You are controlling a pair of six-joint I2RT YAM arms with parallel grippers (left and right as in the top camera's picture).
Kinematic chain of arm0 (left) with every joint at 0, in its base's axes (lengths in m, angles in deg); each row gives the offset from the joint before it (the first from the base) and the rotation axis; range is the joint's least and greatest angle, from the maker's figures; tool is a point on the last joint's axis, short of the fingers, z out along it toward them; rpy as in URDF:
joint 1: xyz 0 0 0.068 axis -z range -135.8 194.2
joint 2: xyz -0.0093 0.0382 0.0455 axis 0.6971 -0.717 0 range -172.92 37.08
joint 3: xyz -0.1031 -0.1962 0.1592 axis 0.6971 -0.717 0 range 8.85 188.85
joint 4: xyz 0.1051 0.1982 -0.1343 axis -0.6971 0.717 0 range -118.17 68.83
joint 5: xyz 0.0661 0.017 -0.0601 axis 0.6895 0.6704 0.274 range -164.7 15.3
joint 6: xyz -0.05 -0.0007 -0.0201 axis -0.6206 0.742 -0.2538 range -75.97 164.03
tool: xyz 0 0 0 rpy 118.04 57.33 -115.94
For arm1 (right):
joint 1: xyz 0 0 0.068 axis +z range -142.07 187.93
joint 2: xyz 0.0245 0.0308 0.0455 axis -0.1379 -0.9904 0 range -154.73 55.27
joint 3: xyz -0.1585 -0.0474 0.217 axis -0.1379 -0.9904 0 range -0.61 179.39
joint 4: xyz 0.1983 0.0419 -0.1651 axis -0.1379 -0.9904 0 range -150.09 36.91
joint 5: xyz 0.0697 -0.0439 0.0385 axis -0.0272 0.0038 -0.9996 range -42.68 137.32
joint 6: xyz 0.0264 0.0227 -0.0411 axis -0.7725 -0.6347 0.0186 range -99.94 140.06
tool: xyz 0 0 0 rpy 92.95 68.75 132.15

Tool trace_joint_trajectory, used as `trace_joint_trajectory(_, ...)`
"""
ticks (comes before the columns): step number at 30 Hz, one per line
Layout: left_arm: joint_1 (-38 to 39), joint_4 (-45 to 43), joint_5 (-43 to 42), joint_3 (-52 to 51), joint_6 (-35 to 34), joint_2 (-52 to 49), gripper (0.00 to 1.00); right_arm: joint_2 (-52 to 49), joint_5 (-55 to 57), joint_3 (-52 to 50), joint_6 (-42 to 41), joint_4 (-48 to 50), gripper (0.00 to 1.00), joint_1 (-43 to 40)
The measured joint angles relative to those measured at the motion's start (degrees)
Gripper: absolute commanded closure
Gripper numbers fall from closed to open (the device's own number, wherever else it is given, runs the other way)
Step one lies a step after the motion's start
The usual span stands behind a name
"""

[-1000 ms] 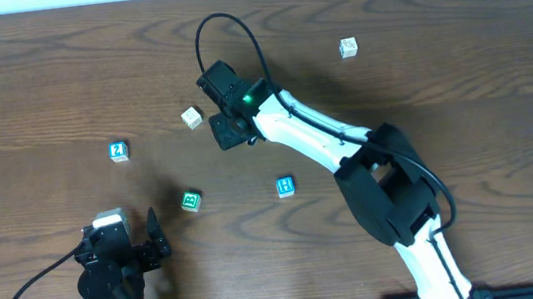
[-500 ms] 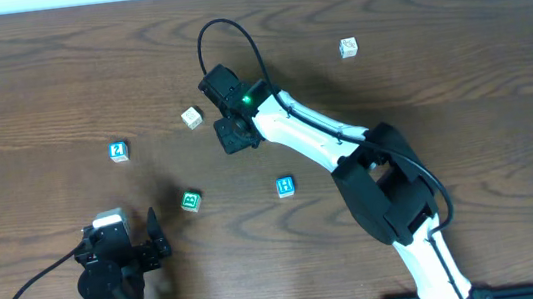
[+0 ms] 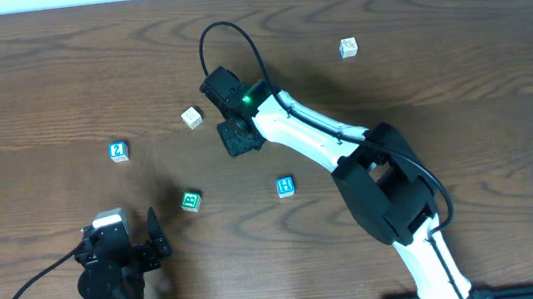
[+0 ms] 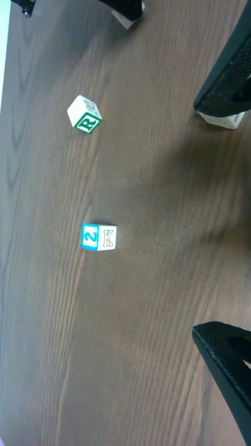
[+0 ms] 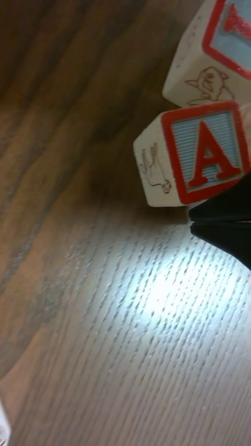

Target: Spell out Ai2

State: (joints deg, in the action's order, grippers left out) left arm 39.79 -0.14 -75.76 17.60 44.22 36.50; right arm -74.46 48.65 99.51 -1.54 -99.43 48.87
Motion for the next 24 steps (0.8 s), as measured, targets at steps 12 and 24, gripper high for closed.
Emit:
trace_joint_trajectory(12, 0.0, 0.0, 0.0, 0.0, 0.0, 0.0, 0.05, 0.0, 1.6, 0.0, 0.0, -2.6, 0.99, 0.0)
trace_joint_trajectory(24, 0.0, 0.0, 0.0, 0.0, 0.0, 0.0, 0.05, 0.0, 3.5, 0.0, 0.0, -4.1, 0.99, 0.0)
